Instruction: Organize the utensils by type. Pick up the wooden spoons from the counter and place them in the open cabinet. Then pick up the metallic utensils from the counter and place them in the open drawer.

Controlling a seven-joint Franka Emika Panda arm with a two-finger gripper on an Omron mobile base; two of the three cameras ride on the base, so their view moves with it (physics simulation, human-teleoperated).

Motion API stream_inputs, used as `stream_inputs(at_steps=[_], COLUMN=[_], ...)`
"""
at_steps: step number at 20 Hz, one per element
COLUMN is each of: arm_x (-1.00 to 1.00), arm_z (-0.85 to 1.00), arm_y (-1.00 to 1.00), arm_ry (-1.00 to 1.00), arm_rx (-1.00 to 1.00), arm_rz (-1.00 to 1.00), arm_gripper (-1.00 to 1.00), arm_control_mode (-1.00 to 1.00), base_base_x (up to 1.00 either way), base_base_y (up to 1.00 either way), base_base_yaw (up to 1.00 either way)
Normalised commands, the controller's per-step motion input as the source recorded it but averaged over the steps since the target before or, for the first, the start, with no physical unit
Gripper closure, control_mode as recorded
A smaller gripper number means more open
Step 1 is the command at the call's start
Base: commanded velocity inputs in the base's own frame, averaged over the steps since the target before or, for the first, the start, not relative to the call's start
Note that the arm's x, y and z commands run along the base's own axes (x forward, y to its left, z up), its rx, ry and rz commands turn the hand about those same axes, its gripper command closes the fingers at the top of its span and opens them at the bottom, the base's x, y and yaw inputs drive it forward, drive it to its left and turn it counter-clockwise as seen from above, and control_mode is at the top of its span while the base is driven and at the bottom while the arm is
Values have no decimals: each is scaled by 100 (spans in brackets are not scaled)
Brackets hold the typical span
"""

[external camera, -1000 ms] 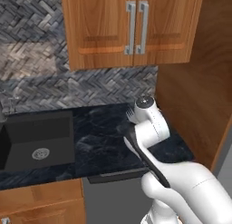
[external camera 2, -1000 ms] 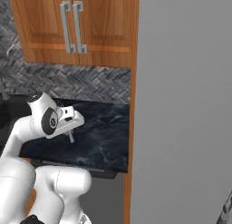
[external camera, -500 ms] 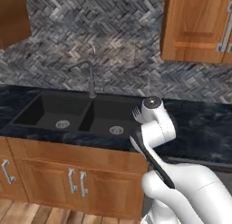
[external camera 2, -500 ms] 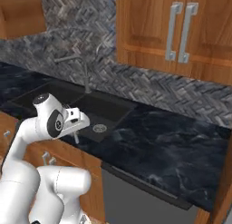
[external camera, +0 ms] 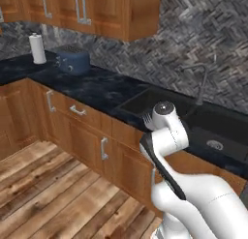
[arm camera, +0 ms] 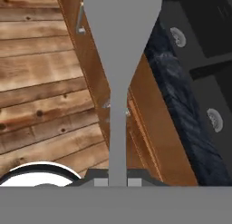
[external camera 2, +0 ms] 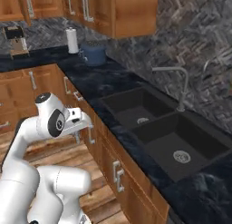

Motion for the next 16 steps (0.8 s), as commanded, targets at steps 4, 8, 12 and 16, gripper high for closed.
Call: stream_inputs(at_steps=[4,8,12,16], arm_x=[0,0,0,0], arm_z=[0,0,0,0], arm_y=[0,0,0,0], arm_ry=[0,0,0,0], arm_rx=[0,0,0,0], arm_rz=[0,0,0,0], arm_gripper=[100,100,100,100], arm_control_mode=[100,100,100,100], base_base_x=[23,58,93,100], base_base_y=[50,25,1,-11], base_base_yaw=[77,68,59,46])
